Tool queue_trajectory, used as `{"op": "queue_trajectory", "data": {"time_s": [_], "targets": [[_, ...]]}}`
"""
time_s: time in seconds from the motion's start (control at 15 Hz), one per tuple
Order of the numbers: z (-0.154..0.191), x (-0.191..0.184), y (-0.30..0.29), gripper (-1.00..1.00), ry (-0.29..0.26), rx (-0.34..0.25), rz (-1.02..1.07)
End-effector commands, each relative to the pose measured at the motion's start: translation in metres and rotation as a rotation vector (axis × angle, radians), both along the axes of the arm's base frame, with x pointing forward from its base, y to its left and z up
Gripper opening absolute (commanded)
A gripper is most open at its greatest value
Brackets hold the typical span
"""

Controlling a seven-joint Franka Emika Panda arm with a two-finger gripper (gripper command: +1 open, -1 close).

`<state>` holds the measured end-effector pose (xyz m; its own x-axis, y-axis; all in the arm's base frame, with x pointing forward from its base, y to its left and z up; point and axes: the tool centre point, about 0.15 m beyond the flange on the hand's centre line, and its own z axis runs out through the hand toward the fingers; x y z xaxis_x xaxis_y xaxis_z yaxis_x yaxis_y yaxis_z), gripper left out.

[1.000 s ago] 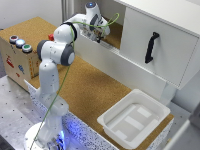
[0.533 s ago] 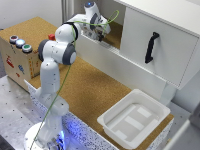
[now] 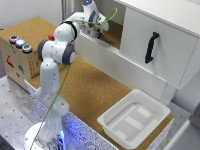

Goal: Go towards the purple block and grasp it

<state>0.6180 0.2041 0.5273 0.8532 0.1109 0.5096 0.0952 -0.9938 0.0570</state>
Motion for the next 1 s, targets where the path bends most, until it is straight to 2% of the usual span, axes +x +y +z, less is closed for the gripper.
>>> {"op": "queue_trajectory", "data": {"time_s": [0.0, 0.27, 0.47, 0.6, 0.67, 0.93], "targets": [[0.015, -0.073, 0.022, -1.00, 0.044, -0.059, 0.106], [0.007, -0.104, 0.024, -1.00, 0.102, -0.042, 0.096], [0.015, -0.135, 0.039, -1.00, 0.108, -0.022, 0.120], [0.022, -0.152, 0.055, -1.00, 0.125, -0.043, 0.178], [0.023, -0.158, 0.061, -1.00, 0.143, -0.030, 0.207], [0.020, -0.179, 0.097, -1.00, 0.211, -0.072, 0.293]]}}
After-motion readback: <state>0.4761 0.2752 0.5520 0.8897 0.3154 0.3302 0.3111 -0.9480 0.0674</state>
